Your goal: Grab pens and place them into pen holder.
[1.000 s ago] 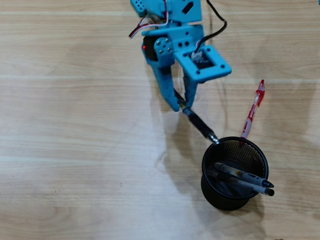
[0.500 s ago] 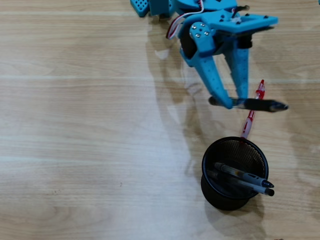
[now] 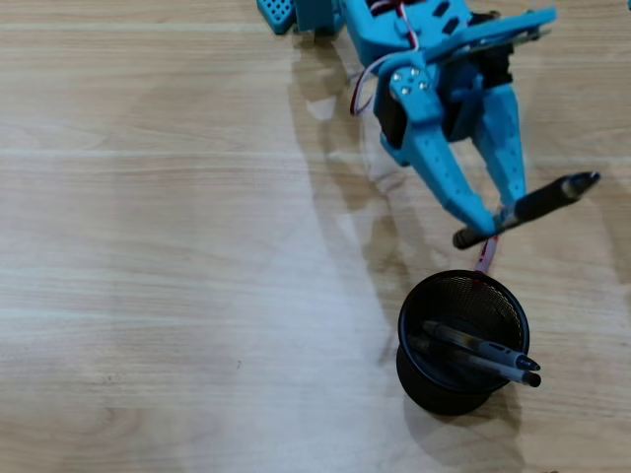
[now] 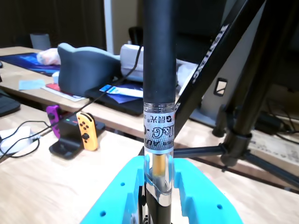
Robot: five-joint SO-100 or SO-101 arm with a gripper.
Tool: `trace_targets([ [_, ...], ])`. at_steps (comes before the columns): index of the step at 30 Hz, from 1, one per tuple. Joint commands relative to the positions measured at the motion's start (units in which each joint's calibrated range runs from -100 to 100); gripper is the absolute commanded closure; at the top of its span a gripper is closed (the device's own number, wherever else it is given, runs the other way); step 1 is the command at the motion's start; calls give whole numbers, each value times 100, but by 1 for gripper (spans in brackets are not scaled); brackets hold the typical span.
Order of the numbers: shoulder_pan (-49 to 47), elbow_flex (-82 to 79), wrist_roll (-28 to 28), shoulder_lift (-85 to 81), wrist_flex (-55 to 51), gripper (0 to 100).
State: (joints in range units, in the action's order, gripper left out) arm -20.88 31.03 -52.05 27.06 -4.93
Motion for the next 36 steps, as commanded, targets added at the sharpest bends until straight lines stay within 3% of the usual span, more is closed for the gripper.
trace_targets([
  [1,5,39,-172,339,687,98],
  [16,32,39,-507,1498,1350,98],
  [20,41,39,-507,1540,1341,98],
  [25,32,39,-507,1465,1333,88],
  [36,-41,20,-467,978,1255,88],
])
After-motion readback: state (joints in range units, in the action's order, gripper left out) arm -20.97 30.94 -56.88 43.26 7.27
